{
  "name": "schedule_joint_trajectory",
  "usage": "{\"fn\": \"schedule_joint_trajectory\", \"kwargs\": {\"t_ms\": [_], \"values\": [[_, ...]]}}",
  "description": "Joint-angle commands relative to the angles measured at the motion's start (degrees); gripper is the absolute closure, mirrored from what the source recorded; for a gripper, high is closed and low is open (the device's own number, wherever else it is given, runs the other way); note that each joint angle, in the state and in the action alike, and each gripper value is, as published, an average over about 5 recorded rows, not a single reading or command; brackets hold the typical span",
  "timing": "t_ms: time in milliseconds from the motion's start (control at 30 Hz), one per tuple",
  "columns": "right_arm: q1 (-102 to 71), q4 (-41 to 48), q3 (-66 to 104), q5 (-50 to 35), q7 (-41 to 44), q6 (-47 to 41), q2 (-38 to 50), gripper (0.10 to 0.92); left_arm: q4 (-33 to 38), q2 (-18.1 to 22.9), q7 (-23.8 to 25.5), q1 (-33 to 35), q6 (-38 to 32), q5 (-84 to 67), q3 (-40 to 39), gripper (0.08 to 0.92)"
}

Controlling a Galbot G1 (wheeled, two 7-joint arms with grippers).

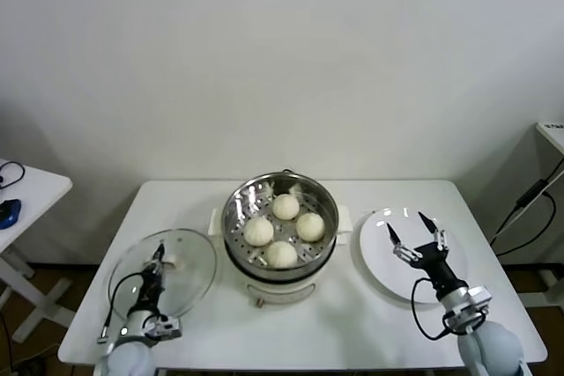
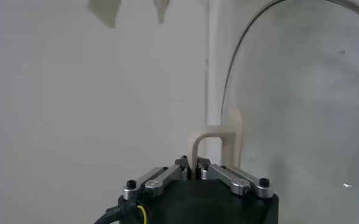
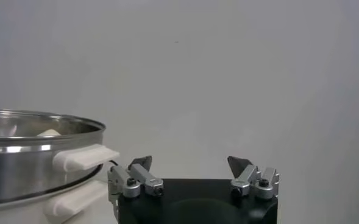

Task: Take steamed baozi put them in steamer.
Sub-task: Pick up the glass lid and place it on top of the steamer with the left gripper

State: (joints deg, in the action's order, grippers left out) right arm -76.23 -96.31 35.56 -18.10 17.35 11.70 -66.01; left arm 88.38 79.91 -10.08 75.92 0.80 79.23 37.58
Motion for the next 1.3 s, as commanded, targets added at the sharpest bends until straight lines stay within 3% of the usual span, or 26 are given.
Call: {"fn": "schedule_joint_trajectory", "kwargs": {"t_ms": [33, 233, 433, 867, 1100, 1300], "values": [[1.0, 0.8, -0.6, -0.1, -0.3, 0.0, 1.2, 0.203, 13.4, -1.4, 0.5, 4.8, 9.5, -0.7, -0.5, 0.847], [3.6, 3.5, -2.4, 0.0, -1.2, 0.4, 1.7, 0.203, 25.4, -3.1, 6.2, 8.5, 19.5, 2.0, -3.2, 0.847], [5.4, 5.4, -3.5, 0.7, -1.4, 0.4, 1.5, 0.203, 34.0, -3.6, 13.2, 8.4, 25.3, 6.3, -7.8, 0.847], [5.8, 7.9, -1.8, 2.9, -1.0, 0.8, -0.1, 0.203, 38.0, -7.3, 14.8, 4.6, 33.2, 2.6, -18.0, 0.847], [5.3, 8.3, -0.5, 4.0, -0.8, 1.1, -1.0, 0.203, 33.1, -10.6, 15.2, -2.0, 39.3, -3.4, -29.3, 0.847], [5.1, 8.3, -0.1, 4.4, -0.7, 1.4, -1.2, 0.203, 30.6, -10.6, 15.3, -9.2, 43.0, -4.6, -36.4, 0.847]]}}
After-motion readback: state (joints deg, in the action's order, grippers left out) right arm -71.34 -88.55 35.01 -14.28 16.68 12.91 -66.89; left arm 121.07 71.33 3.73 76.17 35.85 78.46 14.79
